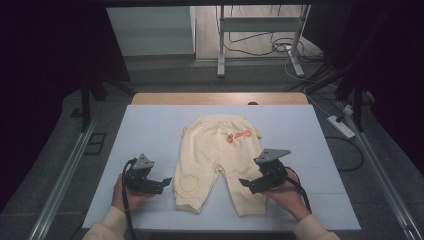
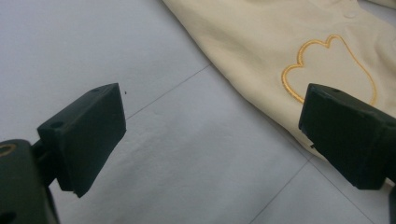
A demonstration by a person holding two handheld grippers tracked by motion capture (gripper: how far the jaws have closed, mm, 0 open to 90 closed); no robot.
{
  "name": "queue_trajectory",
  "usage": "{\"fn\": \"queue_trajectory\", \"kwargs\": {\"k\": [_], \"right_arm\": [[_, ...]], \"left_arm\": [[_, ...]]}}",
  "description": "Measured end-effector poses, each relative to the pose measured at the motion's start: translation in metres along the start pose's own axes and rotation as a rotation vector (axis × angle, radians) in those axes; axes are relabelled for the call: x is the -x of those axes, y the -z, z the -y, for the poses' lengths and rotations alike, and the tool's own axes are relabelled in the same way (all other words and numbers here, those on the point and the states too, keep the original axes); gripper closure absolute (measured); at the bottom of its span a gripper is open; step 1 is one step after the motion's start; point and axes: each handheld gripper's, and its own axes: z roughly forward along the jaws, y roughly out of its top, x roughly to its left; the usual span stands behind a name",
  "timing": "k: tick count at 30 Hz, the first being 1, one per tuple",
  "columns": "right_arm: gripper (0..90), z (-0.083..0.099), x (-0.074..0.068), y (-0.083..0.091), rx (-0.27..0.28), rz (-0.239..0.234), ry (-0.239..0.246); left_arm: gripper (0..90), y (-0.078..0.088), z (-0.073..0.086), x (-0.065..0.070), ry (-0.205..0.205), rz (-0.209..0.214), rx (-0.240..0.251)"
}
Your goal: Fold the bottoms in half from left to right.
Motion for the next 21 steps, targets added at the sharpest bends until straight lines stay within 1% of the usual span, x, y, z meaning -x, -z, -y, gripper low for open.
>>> {"fn": "queue_trajectory", "kwargs": {"k": [10,18,21], "right_arm": [[7.5,-0.009,-0.012,-0.015,-0.013,-0.038,0.024],[7.5,-0.014,-0.02,-0.024,-0.017,-0.062,0.036],[7.6,-0.017,-0.023,-0.027,-0.019,-0.072,0.048]], "left_arm": [[7.3,0.0,-0.001,-0.001,0.0,0.001,0.001],[7.3,0.0,-0.001,-0.001,0.001,-0.001,0.002],[7.3,0.0,-0.001,-0.001,0.001,-0.001,0.001]]}}
